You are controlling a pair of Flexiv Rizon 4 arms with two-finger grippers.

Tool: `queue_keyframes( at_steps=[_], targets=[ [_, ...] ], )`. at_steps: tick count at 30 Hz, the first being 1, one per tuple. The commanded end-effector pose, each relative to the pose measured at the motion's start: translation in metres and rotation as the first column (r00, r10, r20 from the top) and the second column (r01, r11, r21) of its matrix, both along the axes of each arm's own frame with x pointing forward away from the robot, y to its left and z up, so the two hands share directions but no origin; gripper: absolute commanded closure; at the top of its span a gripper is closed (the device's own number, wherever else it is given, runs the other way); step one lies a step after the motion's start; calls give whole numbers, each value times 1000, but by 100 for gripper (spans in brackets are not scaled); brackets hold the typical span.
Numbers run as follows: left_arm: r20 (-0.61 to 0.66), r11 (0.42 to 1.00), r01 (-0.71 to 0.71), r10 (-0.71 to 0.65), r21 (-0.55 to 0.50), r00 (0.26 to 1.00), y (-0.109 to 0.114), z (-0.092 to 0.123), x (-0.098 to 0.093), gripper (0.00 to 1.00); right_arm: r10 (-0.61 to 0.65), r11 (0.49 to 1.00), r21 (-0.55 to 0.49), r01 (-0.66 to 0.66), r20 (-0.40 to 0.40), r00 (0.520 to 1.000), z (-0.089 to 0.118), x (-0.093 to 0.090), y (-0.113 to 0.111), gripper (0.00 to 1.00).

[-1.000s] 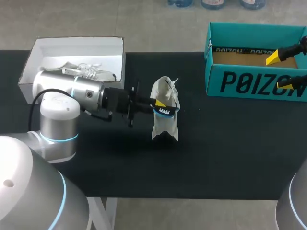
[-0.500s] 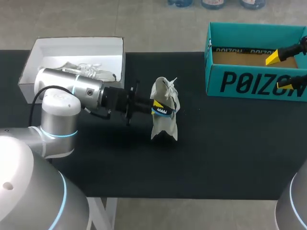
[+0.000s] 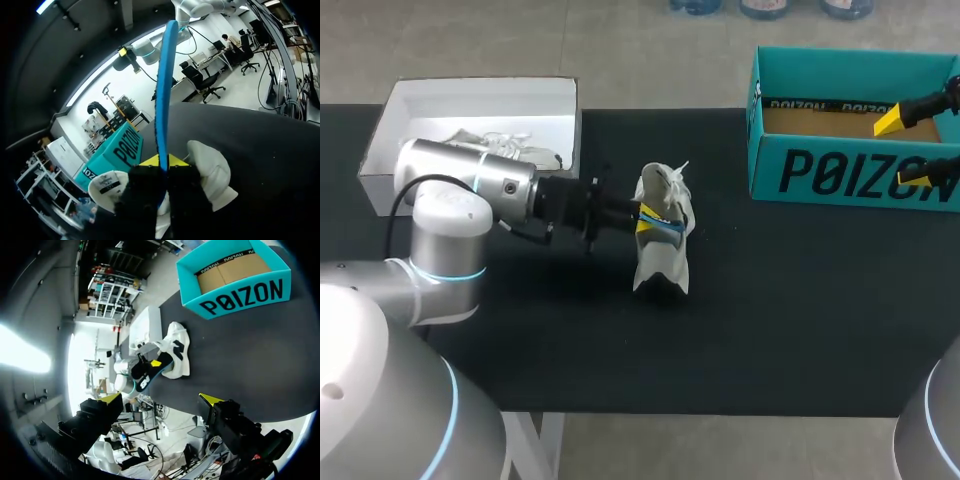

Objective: Take the shoe out of the shoebox, open the shoe tongue, remove and reinsert the insole, then place the shoe into the shoebox

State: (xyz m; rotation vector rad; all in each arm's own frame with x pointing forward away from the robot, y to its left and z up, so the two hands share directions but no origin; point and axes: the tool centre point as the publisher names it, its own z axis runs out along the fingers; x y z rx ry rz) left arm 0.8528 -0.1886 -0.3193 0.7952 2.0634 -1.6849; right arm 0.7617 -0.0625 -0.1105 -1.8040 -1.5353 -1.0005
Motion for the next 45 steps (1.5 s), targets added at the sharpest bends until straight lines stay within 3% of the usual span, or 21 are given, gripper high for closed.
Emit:
queue_keyframes(
  at_steps=[1,3,5,6,8,14,15,16,26,32,45],
  targets=[
    [9,1000,9,-9,2,1000,-4,7,-2,100,-1,1000,-2,1,-1,1000,0,0,0,0],
    [15,1000,13,-13,-1,1000,-6,11,-6,96,-1,1000,-2,1,-1,1000,0,0,0,0],
    [22,1000,18,-18,-1,1000,-9,14,-9,64,-1,1000,-2,1,-1,1000,0,0,0,0],
    [17,1000,27,-27,0,1000,-10,15,-10,58,-1,1000,-2,1,-1,1000,0,0,0,0],
    [18,1000,29,-29,-1,999,-12,16,-13,56,-1,1000,-2,1,-1,1000,0,0,0,0],
    [8,1000,27,-27,-3,1000,-12,13,-15,70,-1,1000,-2,1,-1,1000,0,0,0,0],
    [7,1000,25,-24,-7,1000,-12,13,-15,80,-1,1000,-2,1,-1,1000,0,0,0,0],
    [6,1000,19,-19,-10,1000,-12,14,-16,100,-1,1000,-2,1,-1,1000,0,0,0,0],
    [-14,998,-49,49,42,999,-14,10,-15,100,-1,1000,-2,1,-1,1000,0,0,0,0],
    [-21,997,-69,69,38,997,-10,-4,2,100,-1,1000,-2,1,-1,1000,0,0,0,0],
    [-15,995,-102,103,19,995,-7,-10,20,100,-1,1000,-2,1,-1,1000,0,0,0,0]
  ],
)
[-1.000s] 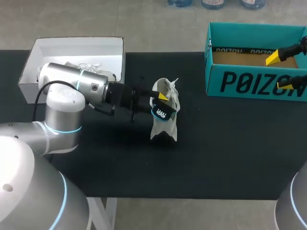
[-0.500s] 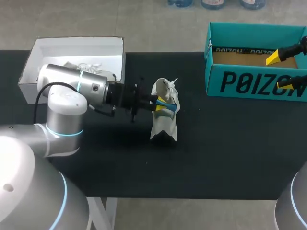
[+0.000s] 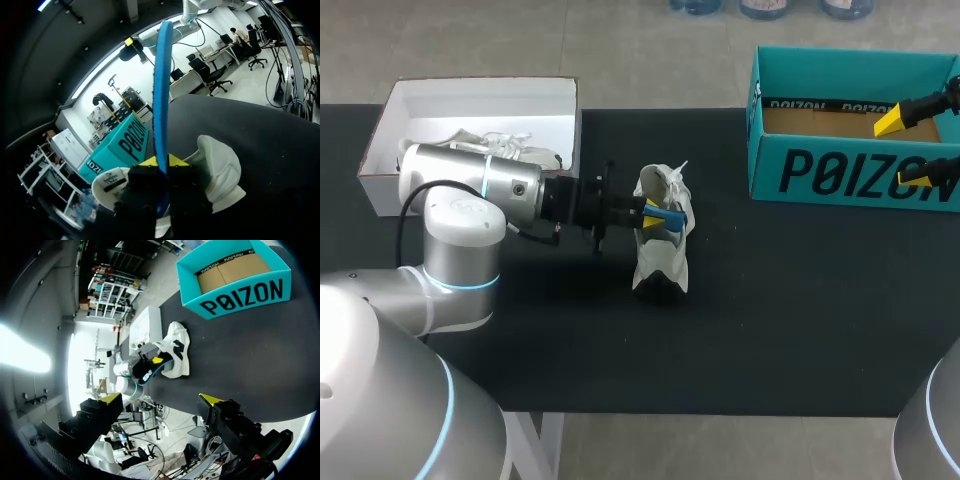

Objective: Take the shoe out of the shoebox, open the shoe tongue, remove and reinsert the insole, then place the shoe into the shoebox

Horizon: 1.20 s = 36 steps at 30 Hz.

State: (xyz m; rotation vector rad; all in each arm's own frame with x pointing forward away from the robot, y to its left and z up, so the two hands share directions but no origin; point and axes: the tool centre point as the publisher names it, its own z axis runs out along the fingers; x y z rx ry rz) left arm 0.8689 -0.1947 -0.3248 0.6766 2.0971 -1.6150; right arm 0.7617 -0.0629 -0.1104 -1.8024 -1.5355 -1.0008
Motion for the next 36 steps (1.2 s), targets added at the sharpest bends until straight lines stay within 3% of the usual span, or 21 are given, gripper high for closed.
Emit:
queue_keyframes(
  at_steps=[1,5,6,7,8,9,10,11,13,15,18,19,20,21,22,27,36],
  targets=[
    [-11,1000,0,0,-7,1000,-1,-5,4,100,-2,1000,-3,2,-1,1000,0,0,0,0],
    [-36,1000,2,-2,-10,999,0,-9,4,100,-2,1000,-3,2,-1,1000,0,0,0,0],
    [-40,1000,5,-5,-10,999,-1,-9,2,91,-2,1000,-3,2,-1,1000,0,0,0,0],
    [-43,1000,7,-7,-10,999,-2,-8,0,73,-2,1000,-3,2,-1,1000,0,0,0,0],
    [-44,1000,8,-9,-11,999,-2,-7,-2,61,-2,1000,-3,2,-1,1000,0,0,0,0],
    [-44,1000,9,-10,-11,999,-2,-6,-4,55,-2,1000,-3,2,-1,1000,0,0,0,0],
    [-42,1000,12,-12,-14,999,-3,-3,-8,27,-2,1000,-3,2,-1,1000,0,0,0,0],
    [-37,1000,16,-17,-17,999,-4,0,-11,20,-2,1000,-3,2,-1,1000,0,0,0,0],
    [-19,999,30,-30,-22,999,-5,6,-17,24,-2,1000,-3,2,-1,1000,0,0,0,0],
    [-6,999,40,-41,-24,999,-8,12,-23,53,-2,1000,-3,2,-1,1000,0,0,0,0],
    [3,999,48,-48,-14,999,-10,17,-30,56,-2,1000,-3,2,-1,1000,0,0,0,0],
    [6,999,49,-49,-5,999,-11,17,-31,64,-2,1000,-3,2,-1,1000,0,0,0,0],
    [3,999,46,-46,5,999,-11,17,-33,82,-2,1000,-3,2,-1,1000,0,0,0,0],
    [3,999,45,-45,2,999,-11,16,-34,94,-2,1000,-3,2,-1,1000,0,0,0,0],
    [2,999,46,-46,-1,999,-11,16,-35,100,-2,1000,-3,2,-1,1000,0,0,0,0],
    [-20,999,33,-33,12,999,-8,9,-35,100,-2,1000,-3,2,-1,1000,0,0,0,0],
    [-3,999,-30,30,16,1000,-6,-14,-13,100,-2,1000,-3,2,-1,1000,0,0,0,0]
  ],
)
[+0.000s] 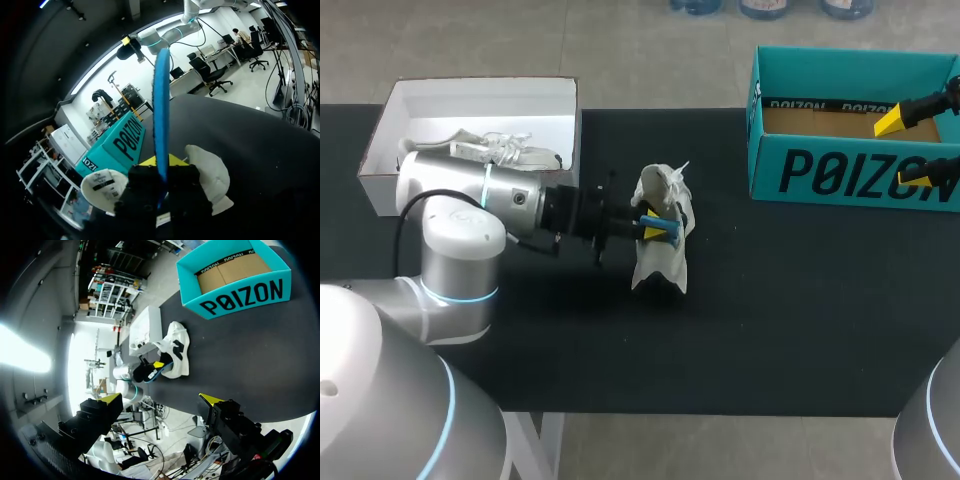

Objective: Take the shoe out of the shoebox, open the shoe tongue, remove and reinsert the insole, then place the shoe into the shoebox

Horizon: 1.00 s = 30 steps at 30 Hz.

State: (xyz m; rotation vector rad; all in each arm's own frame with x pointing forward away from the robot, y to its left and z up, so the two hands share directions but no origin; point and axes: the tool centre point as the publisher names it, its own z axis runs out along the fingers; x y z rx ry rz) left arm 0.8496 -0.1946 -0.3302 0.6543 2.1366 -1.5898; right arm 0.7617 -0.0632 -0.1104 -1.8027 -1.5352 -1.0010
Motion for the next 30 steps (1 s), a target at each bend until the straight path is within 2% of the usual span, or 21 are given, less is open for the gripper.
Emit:
queue_keyframes(
  at_steps=[1,8,13,14,15,16,18,19,21,28,30],
  targets=[
    [17,1000,-13,13,-14,1000,-6,-9,8,100,-2,1000,-3,2,-1,1000,0,0,1,0],
    [14,999,-38,38,-32,999,-3,-8,18,100,-2,1000,-3,2,-1,1000,0,0,1,0],
    [-3,997,-60,60,-40,998,-2,-7,17,100,-2,1000,-3,2,-1,1000,0,0,1,0],
    [-7,997,-60,59,-42,998,-2,-6,15,76,-2,1000,-3,2,-1,1000,0,0,1,0],
    [-7,997,-55,55,-47,998,-3,-4,12,57,-2,1000,-3,2,-1,1000,0,0,1,0],
    [-6,998,-51,51,-48,999,-3,-2,9,51,-2,1000,-3,2,-1,1000,0,0,1,0],
    [-3,999,-31,31,-43,1000,-5,5,1,49,-2,1000,-3,2,-1,1000,0,0,1,0],
    [-2,999,-16,16,-38,1000,-6,8,-2,51,-2,1000,-3,2,-1,1000,0,0,1,0],
    [7,1000,-5,5,-20,1000,-9,16,-9,64,-2,1000,-3,2,-1,1000,0,0,1,0],
    [27,999,-1,0,48,1000,-13,34,-22,83,-2,1000,-3,2,-1,1000,0,0,1,0],
    [23,998,-1,0,57,1000,-13,34,-23,100,-2,1000,-3,2,-1,1000,0,0,1,0]
  ],
)
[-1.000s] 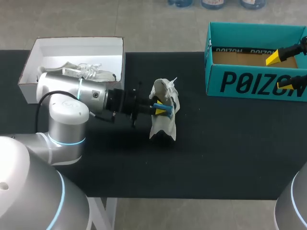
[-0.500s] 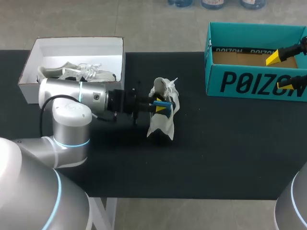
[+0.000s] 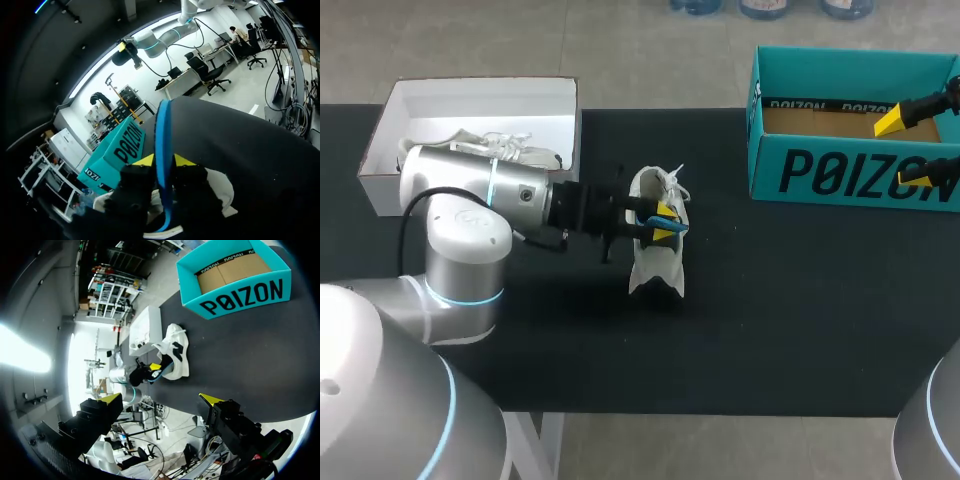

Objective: Take the shoe out of the shoebox, open the shoe tongue, remove and reinsert the insole, then place the shoe into the shoebox

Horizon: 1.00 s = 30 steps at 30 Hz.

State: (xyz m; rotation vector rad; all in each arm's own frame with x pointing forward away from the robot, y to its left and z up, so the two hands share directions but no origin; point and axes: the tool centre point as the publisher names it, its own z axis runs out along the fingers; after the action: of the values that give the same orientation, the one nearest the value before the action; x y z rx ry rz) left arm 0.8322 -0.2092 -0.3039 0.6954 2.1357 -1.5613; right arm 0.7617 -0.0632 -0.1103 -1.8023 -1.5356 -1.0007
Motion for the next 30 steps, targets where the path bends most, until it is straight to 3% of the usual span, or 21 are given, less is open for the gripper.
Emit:
queue_keyframes(
  at_steps=[1,10,21,28,30],
  targets=[
    [-4,999,-17,17,39,1000,3,7,-5,100,-2,1000,-3,2,-1,1000,0,0,1,0],
    [-37,996,-15,18,86,999,6,-13,5,100,-2,1000,-3,2,-1,1000,0,0,1,0],
    [62,993,-49,42,109,997,9,-30,19,100,-2,1000,-3,2,-1,1000,0,0,1,0],
    [61,997,-13,8,80,998,9,-18,10,100,-2,1000,-3,2,-1,1000,0,0,1,0],
    [62,997,-13,8,80,998,11,-13,6,62,-2,1000,-3,2,-1,1000,0,0,1,0]
  ],
)
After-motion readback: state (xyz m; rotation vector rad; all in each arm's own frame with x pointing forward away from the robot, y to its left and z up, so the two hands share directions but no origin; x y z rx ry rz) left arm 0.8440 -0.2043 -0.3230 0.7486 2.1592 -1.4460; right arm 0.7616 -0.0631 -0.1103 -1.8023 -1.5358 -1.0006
